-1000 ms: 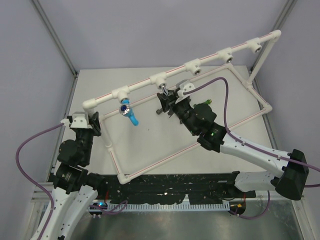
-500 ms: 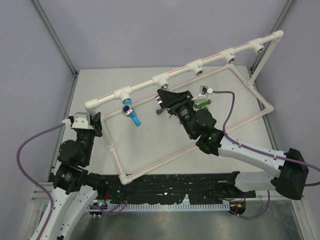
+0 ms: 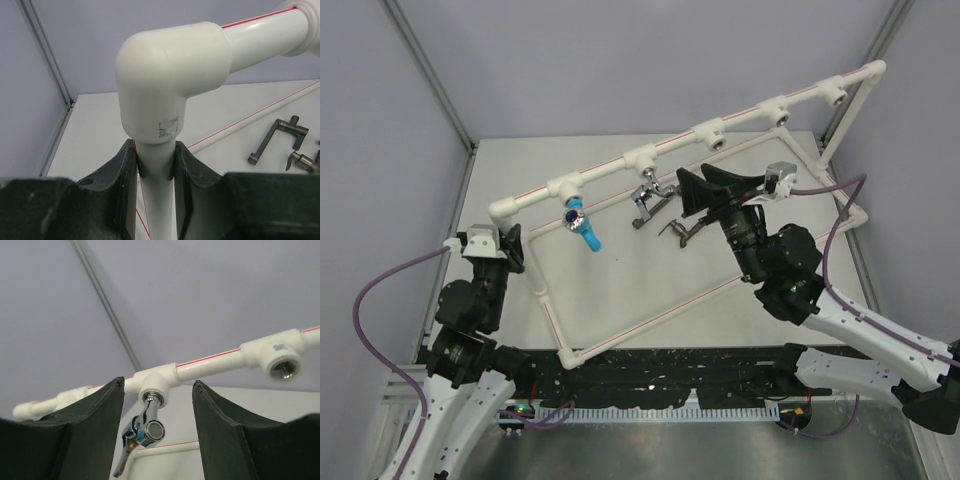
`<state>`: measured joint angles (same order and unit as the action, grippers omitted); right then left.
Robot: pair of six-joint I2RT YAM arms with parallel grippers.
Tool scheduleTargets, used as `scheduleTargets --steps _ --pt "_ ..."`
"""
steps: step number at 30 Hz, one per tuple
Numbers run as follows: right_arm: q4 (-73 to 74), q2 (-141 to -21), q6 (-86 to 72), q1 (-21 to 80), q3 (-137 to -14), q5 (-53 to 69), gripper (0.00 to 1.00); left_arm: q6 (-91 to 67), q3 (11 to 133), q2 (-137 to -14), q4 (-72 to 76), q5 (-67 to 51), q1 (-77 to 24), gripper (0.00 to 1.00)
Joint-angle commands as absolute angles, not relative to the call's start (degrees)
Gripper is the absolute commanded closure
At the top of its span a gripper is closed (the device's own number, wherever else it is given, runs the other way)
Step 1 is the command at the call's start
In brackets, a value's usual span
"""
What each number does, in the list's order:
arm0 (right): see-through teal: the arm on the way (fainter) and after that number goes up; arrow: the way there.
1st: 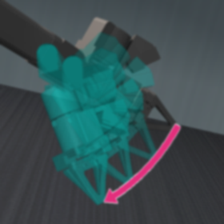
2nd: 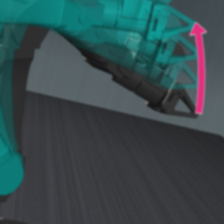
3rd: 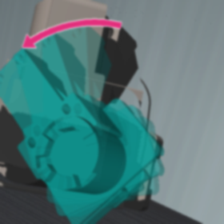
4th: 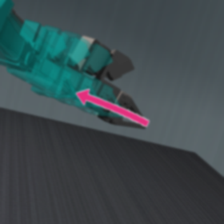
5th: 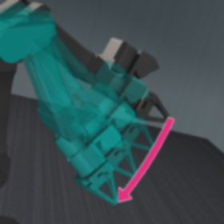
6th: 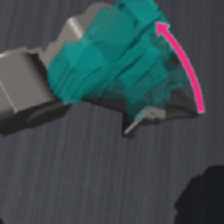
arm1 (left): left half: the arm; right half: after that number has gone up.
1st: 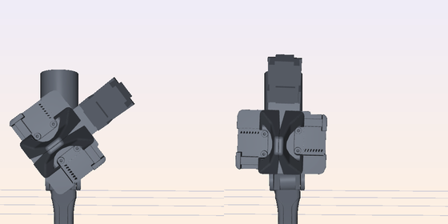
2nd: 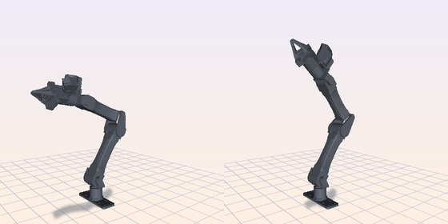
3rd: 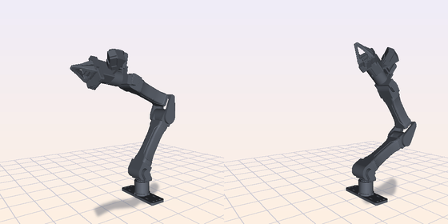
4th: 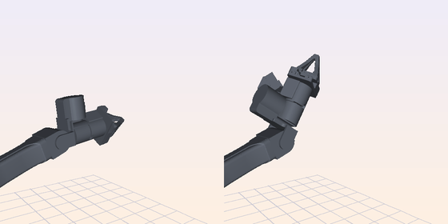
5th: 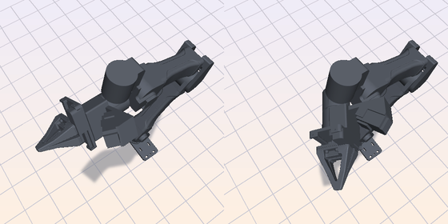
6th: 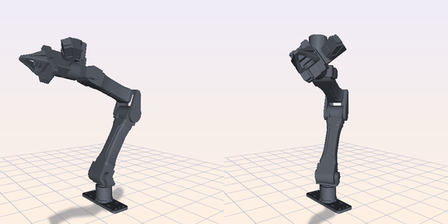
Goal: Install the water faucets
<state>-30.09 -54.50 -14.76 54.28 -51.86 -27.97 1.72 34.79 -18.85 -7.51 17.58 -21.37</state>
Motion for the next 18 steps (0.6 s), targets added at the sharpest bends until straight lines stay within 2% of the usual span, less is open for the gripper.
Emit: scheduleTargets --steps 1,7,12,18 --pt "-22.44 -51.42 11.66 54.32 -56.07 -21.63 0.39 3.6 34.1 -19.42 -10.28 18.19 -21.45 1.0" --pt "-5.83 -51.85 42.14 54.4 -63.27 -6.87 0.37 3.69 34.19 -19.86 -10.46 18.72 -21.45 1.0" --pt "4.52 -54.22 53.77 54.49 -67.23 3.15 0.37 3.87 33.93 -19.51 -10.28 18.98 -21.45 1.0" --pt "14.13 -57.48 65.12 57.65 -72.33 2.29 0.38 3.87 34.19 -19.69 -10.37 18.54 -21.53 1.0"
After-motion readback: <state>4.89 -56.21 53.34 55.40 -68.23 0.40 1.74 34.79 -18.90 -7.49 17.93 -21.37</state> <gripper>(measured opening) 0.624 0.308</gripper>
